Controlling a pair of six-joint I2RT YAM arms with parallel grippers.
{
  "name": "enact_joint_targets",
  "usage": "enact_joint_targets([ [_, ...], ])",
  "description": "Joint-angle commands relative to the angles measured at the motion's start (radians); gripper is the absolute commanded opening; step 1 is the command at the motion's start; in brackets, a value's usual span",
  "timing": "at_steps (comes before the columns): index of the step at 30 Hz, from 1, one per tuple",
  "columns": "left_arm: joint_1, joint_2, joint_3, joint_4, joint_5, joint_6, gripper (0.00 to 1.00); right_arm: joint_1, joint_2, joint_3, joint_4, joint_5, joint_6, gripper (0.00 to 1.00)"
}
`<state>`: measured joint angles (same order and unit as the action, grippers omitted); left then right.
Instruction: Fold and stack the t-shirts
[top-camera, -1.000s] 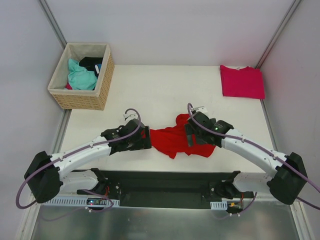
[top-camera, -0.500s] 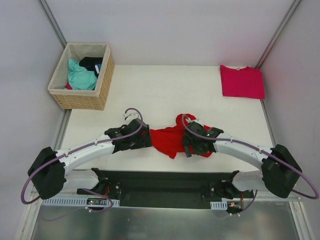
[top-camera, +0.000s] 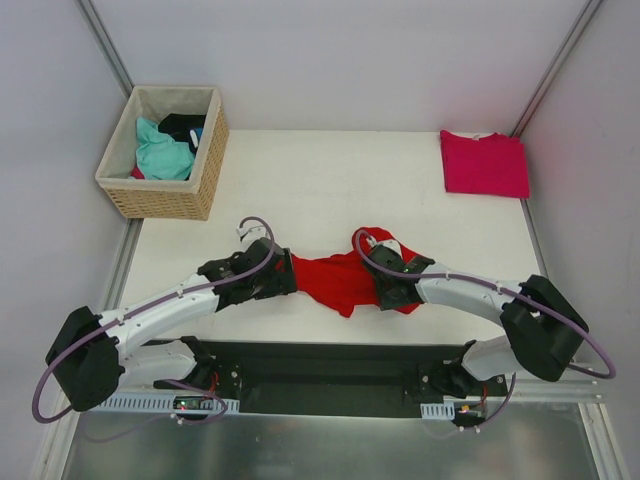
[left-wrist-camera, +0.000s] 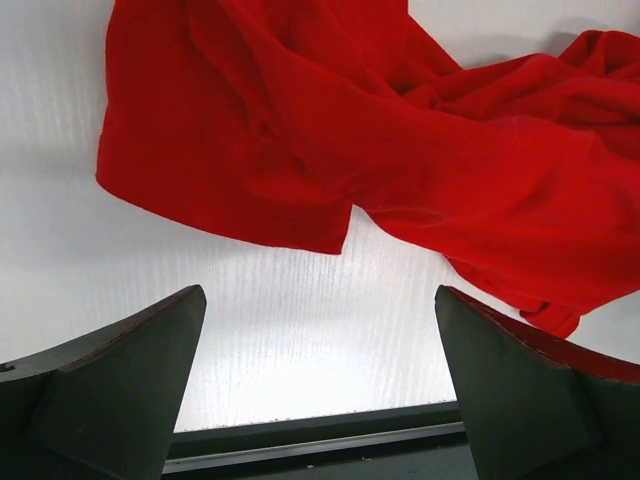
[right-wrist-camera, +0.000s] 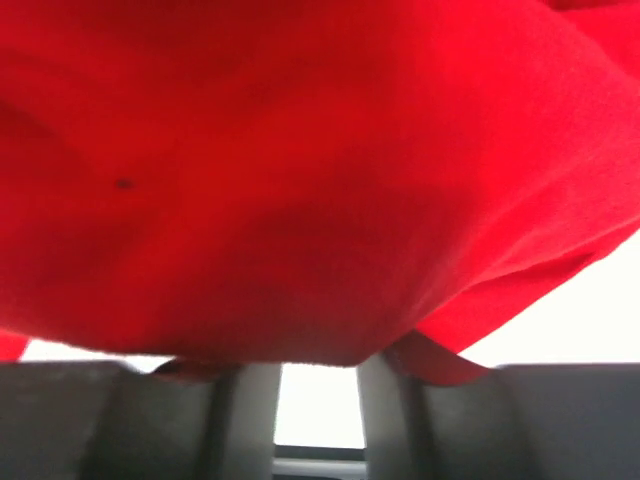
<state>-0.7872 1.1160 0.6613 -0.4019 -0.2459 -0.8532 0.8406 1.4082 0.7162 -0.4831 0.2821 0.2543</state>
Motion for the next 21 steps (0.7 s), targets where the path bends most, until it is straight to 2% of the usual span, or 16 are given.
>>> enact_joint_targets([
  [1,0.019,-0.025,-0.005,-0.014,-0.016,-0.012,0.99,0.003,0.015,-0.027,0.02,0.012,0.022,0.29],
  [2,0.022,-0.024,-0.002,-0.014,-0.016,-0.009,0.99,0.005,0.014,-0.027,0.018,0.018,0.026,0.12],
  [3,0.026,-0.019,0.0,-0.014,-0.016,-0.007,0.99,0.005,0.014,-0.024,0.006,0.023,0.026,0.01],
  [8,0.034,-0.01,0.015,-0.015,-0.013,0.005,0.99,0.012,-0.031,0.023,-0.048,0.029,0.011,0.01],
  [13,0.036,0.008,0.02,-0.014,-0.003,-0.003,0.99,0.051,-0.097,0.129,-0.172,0.06,-0.01,0.0],
  [20,0.037,-0.007,0.024,-0.012,-0.018,-0.001,0.99,0.112,-0.153,0.458,-0.385,0.165,-0.064,0.01],
  [21,0.036,-0.01,0.027,-0.012,-0.02,0.0,0.99,0.117,-0.163,0.57,-0.425,0.181,-0.078,0.01],
])
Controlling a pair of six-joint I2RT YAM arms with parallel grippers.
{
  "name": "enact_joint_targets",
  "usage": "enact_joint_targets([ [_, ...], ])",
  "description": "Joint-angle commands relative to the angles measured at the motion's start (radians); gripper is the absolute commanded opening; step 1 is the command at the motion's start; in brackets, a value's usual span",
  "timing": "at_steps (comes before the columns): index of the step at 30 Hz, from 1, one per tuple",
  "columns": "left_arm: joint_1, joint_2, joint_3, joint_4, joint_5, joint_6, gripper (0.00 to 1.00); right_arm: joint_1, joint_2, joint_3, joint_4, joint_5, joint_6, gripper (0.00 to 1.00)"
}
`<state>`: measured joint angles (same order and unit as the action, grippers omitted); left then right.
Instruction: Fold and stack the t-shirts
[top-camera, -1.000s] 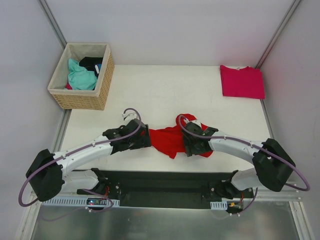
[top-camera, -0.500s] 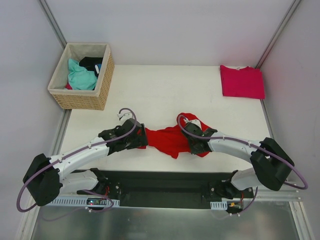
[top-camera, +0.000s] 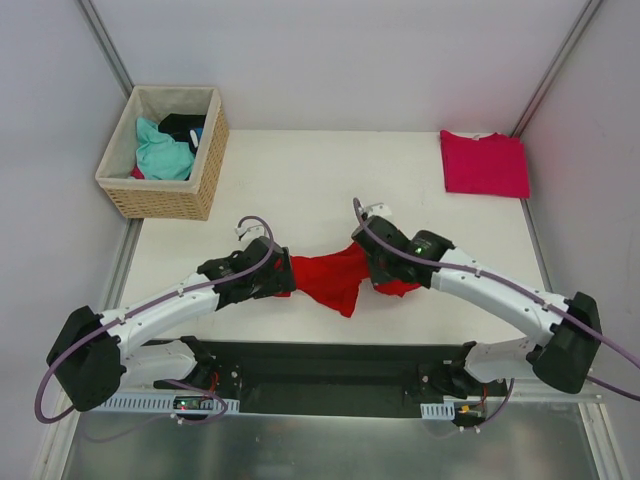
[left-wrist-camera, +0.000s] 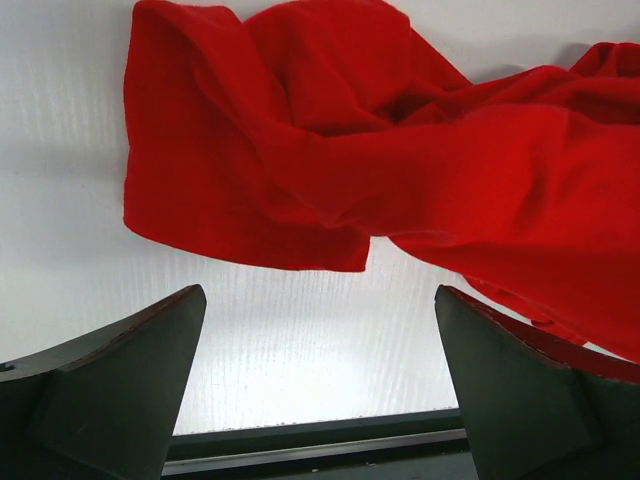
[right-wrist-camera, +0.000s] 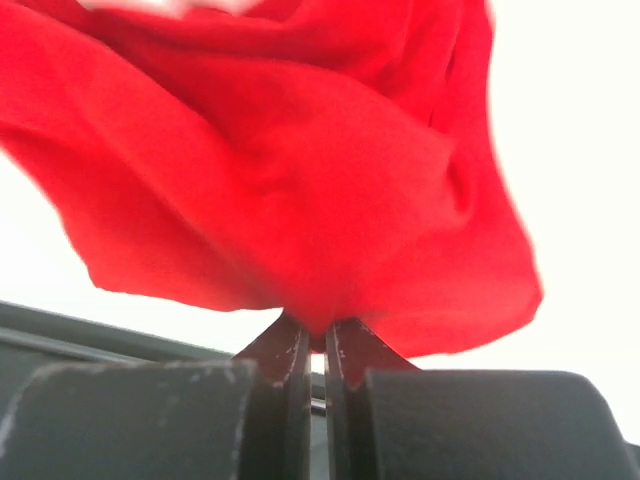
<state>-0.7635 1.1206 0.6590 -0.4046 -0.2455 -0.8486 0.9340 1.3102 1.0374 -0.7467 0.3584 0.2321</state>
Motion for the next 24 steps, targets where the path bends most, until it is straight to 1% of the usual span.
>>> enact_joint_targets([
  [1,0.012,-0.018,0.037,-0.011,-0.021,-0.001,0.99,0.022,-0.065,0.298,-0.18,0.123,-0.091,0.01],
  [2,0.012,-0.021,0.04,-0.01,-0.021,0.002,0.99,0.022,-0.062,0.359,-0.2,0.166,-0.106,0.01],
  [3,0.012,-0.024,0.044,-0.011,-0.021,0.005,0.99,0.023,-0.055,0.454,-0.229,0.181,-0.125,0.01],
  [5,0.012,-0.038,0.048,-0.013,-0.021,0.005,0.99,0.023,-0.045,0.557,-0.259,0.2,-0.161,0.01],
  [6,0.012,-0.044,0.05,-0.011,-0.021,0.003,0.99,0.023,-0.039,0.6,-0.285,0.194,-0.171,0.01],
  [7,0.012,-0.051,0.047,-0.011,-0.023,0.002,0.99,0.022,-0.039,0.694,-0.298,0.185,-0.177,0.01],
  [9,0.012,-0.07,0.042,-0.011,-0.028,-0.001,0.99,0.028,-0.042,0.769,-0.313,0.165,-0.198,0.01],
  [10,0.012,-0.074,0.037,-0.011,-0.029,-0.001,0.99,0.029,-0.034,0.838,-0.321,0.166,-0.207,0.01],
  [13,0.01,-0.082,0.034,-0.011,-0.031,-0.004,0.99,0.038,0.009,0.975,-0.391,0.189,-0.226,0.01],
  [17,0.012,-0.068,0.036,-0.01,-0.028,-0.006,0.99,0.045,0.018,1.001,-0.411,0.192,-0.228,0.01],
  [20,0.012,-0.055,0.042,-0.007,-0.023,-0.004,0.99,0.052,0.03,1.024,-0.421,0.166,-0.228,0.01],
  [23,0.012,-0.05,0.047,-0.002,-0.018,-0.004,0.99,0.093,0.058,1.062,-0.437,0.16,-0.226,0.01],
  [24,0.01,-0.05,0.047,0.001,-0.018,-0.004,0.99,0.107,0.067,1.098,-0.444,0.163,-0.255,0.01],
])
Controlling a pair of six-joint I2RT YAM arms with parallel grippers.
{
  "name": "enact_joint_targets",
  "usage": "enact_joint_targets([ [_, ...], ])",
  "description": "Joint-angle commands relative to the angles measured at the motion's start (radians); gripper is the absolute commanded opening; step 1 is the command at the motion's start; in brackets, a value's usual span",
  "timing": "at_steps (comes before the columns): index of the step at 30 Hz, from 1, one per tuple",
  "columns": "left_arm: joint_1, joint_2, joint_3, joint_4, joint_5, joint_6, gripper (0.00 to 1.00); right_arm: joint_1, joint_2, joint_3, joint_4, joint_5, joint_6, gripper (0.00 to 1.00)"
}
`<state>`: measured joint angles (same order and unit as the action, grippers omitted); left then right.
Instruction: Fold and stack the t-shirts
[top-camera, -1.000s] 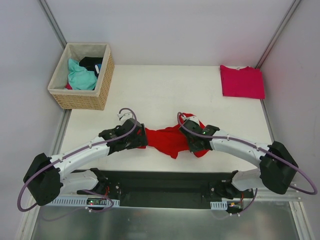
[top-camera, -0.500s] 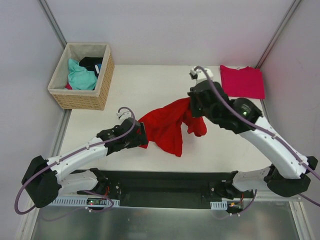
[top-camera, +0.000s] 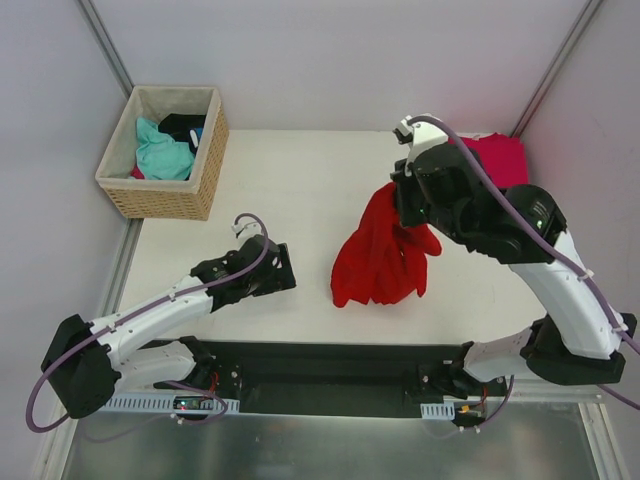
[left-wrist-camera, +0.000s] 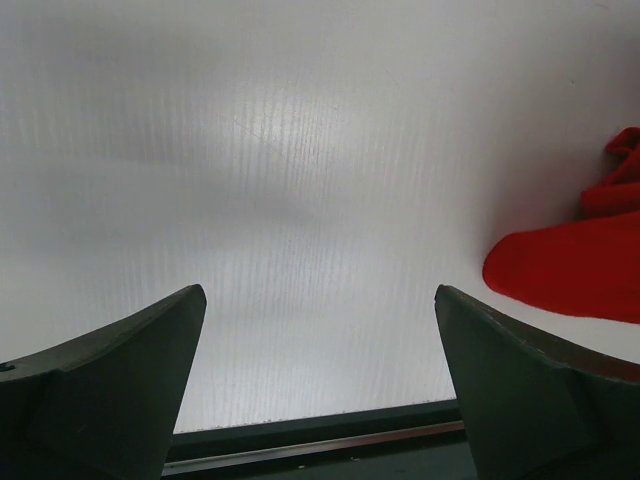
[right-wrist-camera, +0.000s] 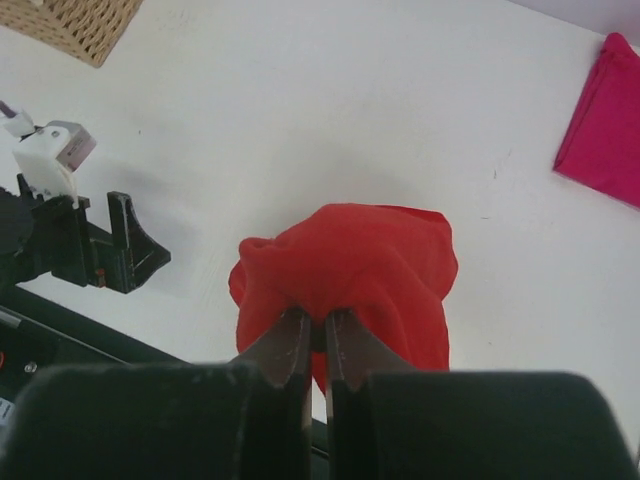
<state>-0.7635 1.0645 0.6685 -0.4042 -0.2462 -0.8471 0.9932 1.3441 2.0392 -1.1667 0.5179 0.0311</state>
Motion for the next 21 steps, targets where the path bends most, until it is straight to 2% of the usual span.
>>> enact_joint_targets([
  [1,0.012,0.005,0.037,0.004,-0.016,-0.007,0.99,0.065,0.049,0.125,-0.031,0.022,-0.072,0.01],
  [5,0.01,-0.03,0.062,0.013,0.025,-0.007,0.99,0.191,0.121,0.285,-0.1,0.14,-0.126,0.01],
  [8,0.007,-0.092,0.111,0.011,0.057,0.0,0.97,0.211,0.142,0.352,-0.091,0.232,-0.161,0.01],
  [12,-0.002,-0.164,0.21,0.011,0.123,0.019,0.96,0.209,0.121,0.285,0.007,0.376,-0.244,0.01],
  [14,-0.016,-0.196,0.246,0.011,0.168,0.017,0.96,0.17,0.127,0.23,0.063,0.45,-0.275,0.01],
  [17,-0.062,-0.241,0.292,0.011,0.177,0.013,0.95,0.09,0.144,0.179,0.073,0.449,-0.255,0.01],
  [21,-0.082,-0.313,0.315,0.011,0.189,0.013,0.95,0.079,0.115,0.147,0.078,0.426,-0.224,0.01],
])
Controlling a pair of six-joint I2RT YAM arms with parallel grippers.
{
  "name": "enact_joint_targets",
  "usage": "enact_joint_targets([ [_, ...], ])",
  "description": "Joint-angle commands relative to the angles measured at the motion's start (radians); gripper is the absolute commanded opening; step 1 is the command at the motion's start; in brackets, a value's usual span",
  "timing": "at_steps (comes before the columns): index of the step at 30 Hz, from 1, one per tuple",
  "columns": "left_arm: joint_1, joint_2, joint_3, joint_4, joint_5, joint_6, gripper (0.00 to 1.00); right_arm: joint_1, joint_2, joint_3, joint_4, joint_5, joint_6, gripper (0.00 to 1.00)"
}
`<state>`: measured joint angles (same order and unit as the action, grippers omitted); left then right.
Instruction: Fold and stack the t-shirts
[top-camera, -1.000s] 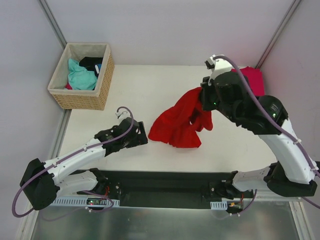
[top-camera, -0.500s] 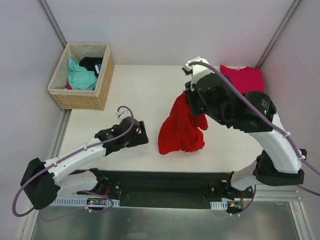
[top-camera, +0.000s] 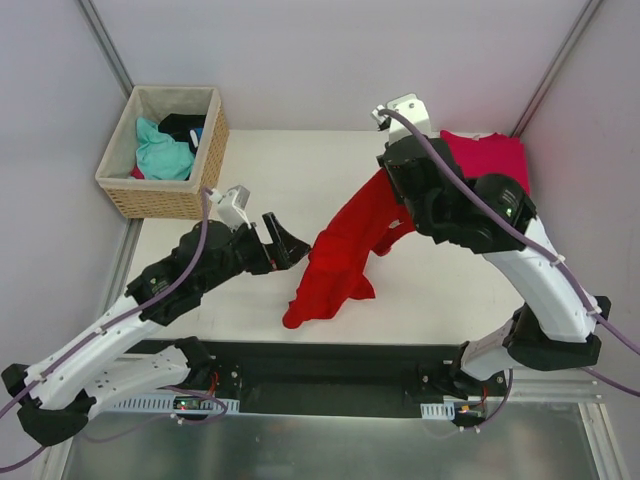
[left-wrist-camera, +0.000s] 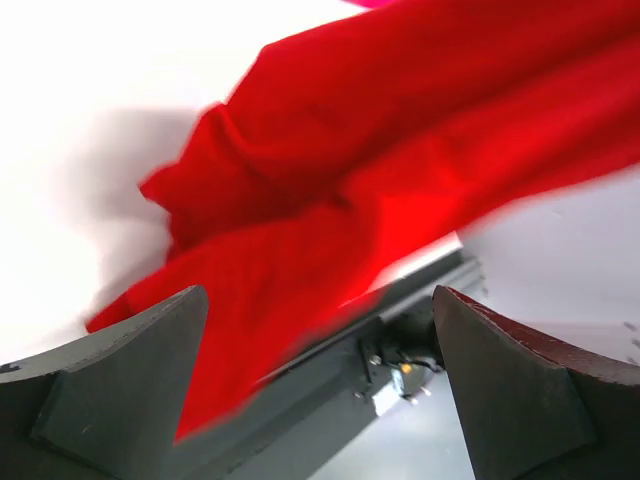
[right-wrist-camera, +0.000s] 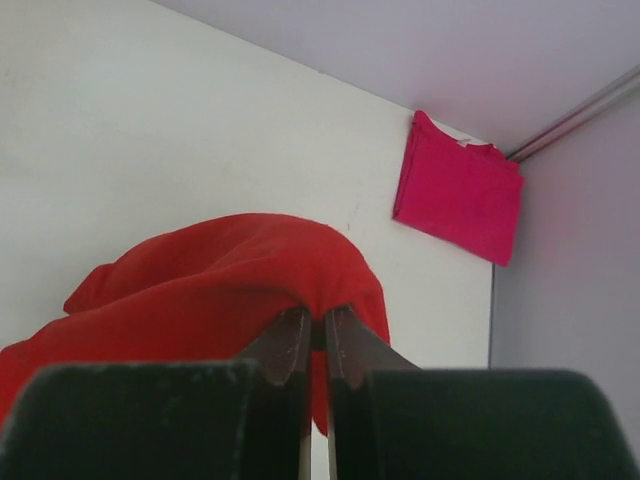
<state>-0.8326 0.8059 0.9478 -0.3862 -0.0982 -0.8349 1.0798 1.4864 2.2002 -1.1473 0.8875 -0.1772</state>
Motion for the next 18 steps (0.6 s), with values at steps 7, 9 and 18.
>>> enact_joint_targets([
  [7,-0.014,-0.085,0.071,-0.022,0.028,0.049,0.94,0.144,-0.046,0.099,0.017,0.117,-0.083,0.01],
  [9,-0.014,-0.073,0.074,-0.025,0.025,0.06,0.94,0.222,-0.06,0.119,0.014,0.163,-0.12,0.01],
  [18,-0.014,-0.054,0.06,-0.026,0.018,0.065,0.94,0.643,-0.394,-0.34,0.833,0.451,-0.756,0.01],
])
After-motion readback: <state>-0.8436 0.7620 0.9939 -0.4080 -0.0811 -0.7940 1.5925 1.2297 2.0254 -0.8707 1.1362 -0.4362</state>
